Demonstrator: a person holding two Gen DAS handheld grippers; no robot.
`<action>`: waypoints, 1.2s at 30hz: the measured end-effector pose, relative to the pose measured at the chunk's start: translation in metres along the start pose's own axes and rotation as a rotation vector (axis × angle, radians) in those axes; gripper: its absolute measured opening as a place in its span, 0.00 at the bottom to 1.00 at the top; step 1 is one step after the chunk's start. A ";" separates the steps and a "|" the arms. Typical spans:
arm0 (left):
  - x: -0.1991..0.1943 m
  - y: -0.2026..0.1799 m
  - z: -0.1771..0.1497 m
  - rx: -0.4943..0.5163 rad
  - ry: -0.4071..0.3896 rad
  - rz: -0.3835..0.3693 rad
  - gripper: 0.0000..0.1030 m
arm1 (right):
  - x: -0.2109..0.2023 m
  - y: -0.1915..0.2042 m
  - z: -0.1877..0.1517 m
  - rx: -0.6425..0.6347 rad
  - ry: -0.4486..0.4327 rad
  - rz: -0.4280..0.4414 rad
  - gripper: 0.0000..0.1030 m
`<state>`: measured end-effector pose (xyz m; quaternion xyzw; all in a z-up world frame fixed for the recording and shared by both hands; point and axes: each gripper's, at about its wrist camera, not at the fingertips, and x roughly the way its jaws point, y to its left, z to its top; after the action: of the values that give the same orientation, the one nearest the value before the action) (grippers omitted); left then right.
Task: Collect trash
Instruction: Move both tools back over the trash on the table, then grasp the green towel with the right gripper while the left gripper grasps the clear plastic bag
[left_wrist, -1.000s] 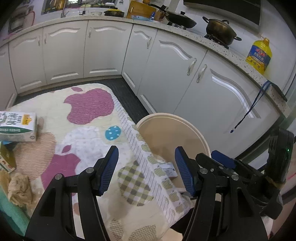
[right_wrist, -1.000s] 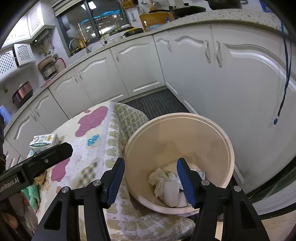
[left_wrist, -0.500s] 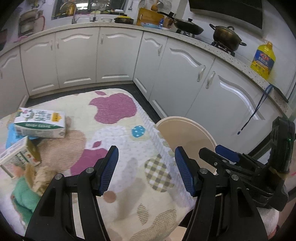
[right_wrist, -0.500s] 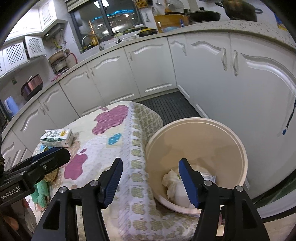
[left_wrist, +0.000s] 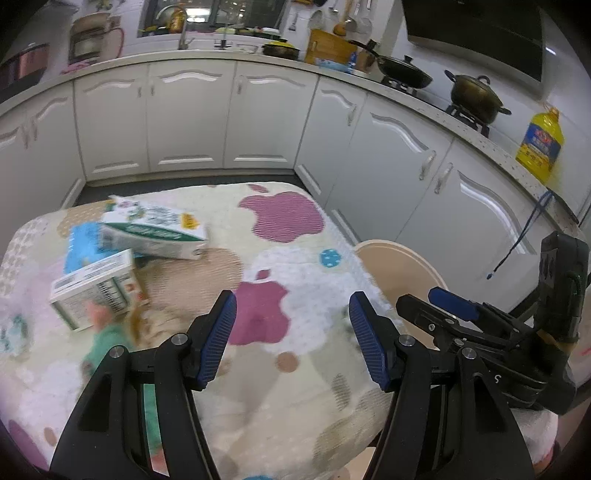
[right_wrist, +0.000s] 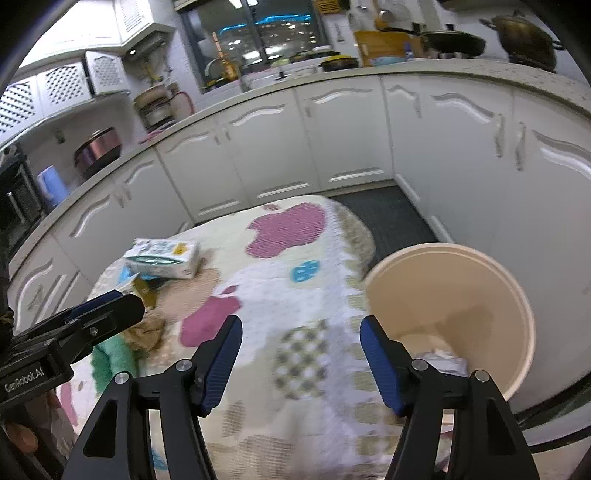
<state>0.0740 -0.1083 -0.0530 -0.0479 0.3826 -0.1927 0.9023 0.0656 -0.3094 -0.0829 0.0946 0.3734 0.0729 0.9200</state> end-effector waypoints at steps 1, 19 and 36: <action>-0.005 0.007 -0.002 -0.012 -0.001 0.008 0.60 | 0.003 0.004 -0.001 -0.002 0.008 0.017 0.63; -0.077 0.181 -0.034 -0.276 -0.008 0.193 0.63 | 0.043 0.115 -0.024 -0.151 0.150 0.318 0.72; -0.056 0.280 -0.054 -0.372 0.034 0.297 0.67 | 0.100 0.199 -0.053 -0.302 0.294 0.394 0.76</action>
<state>0.0872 0.1746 -0.1186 -0.1531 0.4292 0.0152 0.8900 0.0867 -0.0895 -0.1420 0.0155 0.4621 0.3177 0.8278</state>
